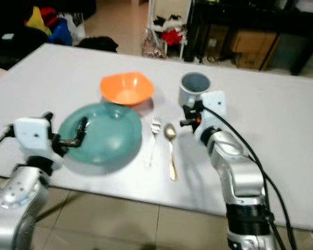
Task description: Setting the table
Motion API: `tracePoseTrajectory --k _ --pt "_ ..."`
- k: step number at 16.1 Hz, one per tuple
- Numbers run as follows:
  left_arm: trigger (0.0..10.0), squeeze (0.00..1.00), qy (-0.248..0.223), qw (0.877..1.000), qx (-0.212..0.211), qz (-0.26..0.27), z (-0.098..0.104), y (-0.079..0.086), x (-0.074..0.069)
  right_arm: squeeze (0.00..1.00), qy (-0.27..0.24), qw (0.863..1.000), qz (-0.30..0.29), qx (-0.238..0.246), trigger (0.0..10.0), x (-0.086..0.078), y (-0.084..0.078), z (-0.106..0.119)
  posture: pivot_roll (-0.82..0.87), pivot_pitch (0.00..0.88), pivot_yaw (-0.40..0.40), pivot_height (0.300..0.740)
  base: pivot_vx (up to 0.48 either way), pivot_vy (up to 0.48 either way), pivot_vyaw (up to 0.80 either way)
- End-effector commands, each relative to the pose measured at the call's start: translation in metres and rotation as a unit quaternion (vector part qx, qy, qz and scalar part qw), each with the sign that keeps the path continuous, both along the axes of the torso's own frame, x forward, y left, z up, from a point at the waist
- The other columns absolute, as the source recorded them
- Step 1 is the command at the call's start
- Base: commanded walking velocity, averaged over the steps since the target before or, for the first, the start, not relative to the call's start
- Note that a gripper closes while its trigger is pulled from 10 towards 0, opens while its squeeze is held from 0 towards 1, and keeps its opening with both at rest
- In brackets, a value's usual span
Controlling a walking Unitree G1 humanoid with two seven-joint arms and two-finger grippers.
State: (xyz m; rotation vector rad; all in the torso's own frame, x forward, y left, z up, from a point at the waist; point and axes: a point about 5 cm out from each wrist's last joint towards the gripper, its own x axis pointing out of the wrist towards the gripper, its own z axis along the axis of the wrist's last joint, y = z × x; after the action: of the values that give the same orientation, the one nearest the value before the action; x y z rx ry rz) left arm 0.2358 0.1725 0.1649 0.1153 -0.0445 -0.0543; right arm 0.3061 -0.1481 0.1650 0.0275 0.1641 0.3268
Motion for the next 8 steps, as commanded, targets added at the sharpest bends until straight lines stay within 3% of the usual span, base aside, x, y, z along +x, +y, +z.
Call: tracePoseTrajectory --k 1,6,8 --pt "10.0 0.00 0.000 1.000 0.017 -0.006 0.0036 0.0035 -0.0004 0.00 -0.006 1.000 0.027 0.012 10.0 0.0028 0.0107 0.0028 -0.12 0.016 -0.012 0.740 0.386 0.000 0.00" --pt "10.0 0.00 0.002 0.999 0.032 -0.024 0.0073 0.0049 -0.0013 0.00 -0.015 1.000 0.011 0.004 10.0 0.0099 0.0079 0.0060 -0.11 0.030 -0.004 0.740 0.367 0.000 0.00" --pt "10.0 0.00 0.000 0.999 0.027 -0.037 0.0107 0.0035 -0.0031 0.00 -0.027 1.000 -0.011 0.007 10.0 0.0087 0.0037 0.0118 -0.11 0.037 0.002 0.740 0.000 0.000 0.00"
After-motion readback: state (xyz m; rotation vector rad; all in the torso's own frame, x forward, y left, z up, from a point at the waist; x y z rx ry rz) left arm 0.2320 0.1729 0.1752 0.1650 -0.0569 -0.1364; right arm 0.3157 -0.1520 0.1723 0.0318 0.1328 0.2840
